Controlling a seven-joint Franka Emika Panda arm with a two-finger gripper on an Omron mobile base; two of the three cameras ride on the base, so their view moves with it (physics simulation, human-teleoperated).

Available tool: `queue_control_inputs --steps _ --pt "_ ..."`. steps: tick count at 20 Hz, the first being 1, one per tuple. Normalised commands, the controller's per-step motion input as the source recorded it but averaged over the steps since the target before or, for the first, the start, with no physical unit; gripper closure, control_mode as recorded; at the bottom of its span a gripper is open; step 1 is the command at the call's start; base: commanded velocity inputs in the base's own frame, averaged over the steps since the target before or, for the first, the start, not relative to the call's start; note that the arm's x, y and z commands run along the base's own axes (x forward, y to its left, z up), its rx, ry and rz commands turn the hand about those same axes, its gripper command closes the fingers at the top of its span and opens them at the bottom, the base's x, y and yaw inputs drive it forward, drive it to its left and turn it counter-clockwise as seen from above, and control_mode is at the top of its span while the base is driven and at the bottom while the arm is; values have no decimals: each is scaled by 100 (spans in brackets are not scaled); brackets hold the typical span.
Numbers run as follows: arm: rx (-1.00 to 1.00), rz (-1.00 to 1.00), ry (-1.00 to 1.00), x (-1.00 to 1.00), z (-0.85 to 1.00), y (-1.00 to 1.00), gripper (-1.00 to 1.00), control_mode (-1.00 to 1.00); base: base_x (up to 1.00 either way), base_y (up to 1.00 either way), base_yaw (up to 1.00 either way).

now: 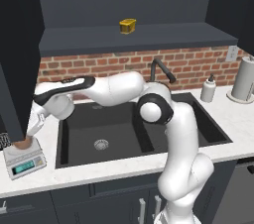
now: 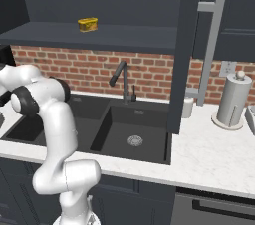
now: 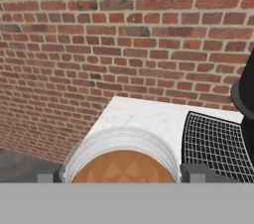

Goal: Pick the honey bottle and place it on the digital scale for weighing, and close the cabinet.

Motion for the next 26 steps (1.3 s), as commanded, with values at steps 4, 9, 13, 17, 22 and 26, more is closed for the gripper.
queue_control_inputs --steps 4,9,13,17,22,26 --pt "0 1 -5 -5 -12 3 100 -100 0 0 0" --pt "1 0 0 -6 -13 16 -100 -100 0 0 0" --pt "2 0 -5 0 -2 -6 -100 -100 0 0 0" --pt "4 0 -5 0 0 -24 -100 -100 0 0 0" --pt "3 0 -1 0 -2 -14 -100 -100 0 0 0" --pt "3 0 0 0 0 -32 -100 -100 0 0 0"
